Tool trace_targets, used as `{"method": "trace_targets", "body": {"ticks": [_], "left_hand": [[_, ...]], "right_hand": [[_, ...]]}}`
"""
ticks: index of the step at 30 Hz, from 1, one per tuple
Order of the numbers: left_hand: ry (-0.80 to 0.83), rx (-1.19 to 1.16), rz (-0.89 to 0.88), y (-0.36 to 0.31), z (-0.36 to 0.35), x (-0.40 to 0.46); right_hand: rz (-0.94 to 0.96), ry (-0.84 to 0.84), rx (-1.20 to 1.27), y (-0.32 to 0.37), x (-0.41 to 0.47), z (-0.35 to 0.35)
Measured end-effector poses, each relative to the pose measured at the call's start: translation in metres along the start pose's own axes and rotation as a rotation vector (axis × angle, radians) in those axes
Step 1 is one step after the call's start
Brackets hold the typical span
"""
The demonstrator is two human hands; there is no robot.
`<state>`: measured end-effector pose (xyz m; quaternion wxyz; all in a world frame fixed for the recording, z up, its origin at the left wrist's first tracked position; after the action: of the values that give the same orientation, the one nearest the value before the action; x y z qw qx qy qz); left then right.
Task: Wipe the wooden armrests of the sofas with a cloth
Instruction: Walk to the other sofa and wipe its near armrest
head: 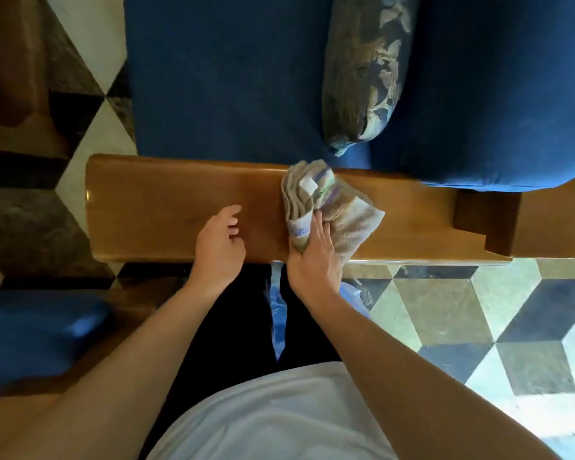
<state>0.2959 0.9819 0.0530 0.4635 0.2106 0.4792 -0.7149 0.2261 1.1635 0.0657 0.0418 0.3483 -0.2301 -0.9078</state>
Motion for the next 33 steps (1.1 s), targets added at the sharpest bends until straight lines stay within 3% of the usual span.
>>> {"method": "trace_targets", "body": {"ticks": [6, 13, 16, 20, 24, 33], "left_hand": [[-0.06, -0.167, 0.166, 0.011, 0.005, 0.009], [0.022, -0.047, 0.286, 0.034, -0.025, -0.004], [-0.027, -0.011, 0.289, 0.036, -0.039, -0.012], [-0.044, -0.04, 0.28, 0.022, -0.053, -0.015], [-0.064, 0.093, 0.14, -0.016, -0.069, -0.011], [0.042, 0.177, -0.018, -0.108, -0.153, -0.025]], "right_hand": [[0.469, 0.307, -0.371, 0.004, -0.009, -0.036], [1.003, 0.53, -0.606, -0.029, 0.013, -0.002], [1.008, 0.579, -0.6, -0.037, 0.023, 0.009], [0.964, 0.484, -0.524, -0.052, 0.019, 0.027], [0.89, 0.42, -0.452, -0.074, 0.018, 0.048], [0.683, 0.284, -0.329, -0.159, 0.021, 0.109]]}}
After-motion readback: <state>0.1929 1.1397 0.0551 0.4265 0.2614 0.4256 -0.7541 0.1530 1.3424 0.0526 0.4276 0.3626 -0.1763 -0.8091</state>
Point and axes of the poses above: each hand's wrist, its own x-axis towards the middle knuckle, its own z-axis out of the back of the hand, y = z × x, the point moved 8 cm from there along x, towards the middle knuckle, and after that the axes turned 7 degrees about z, right-handed, at the moved point
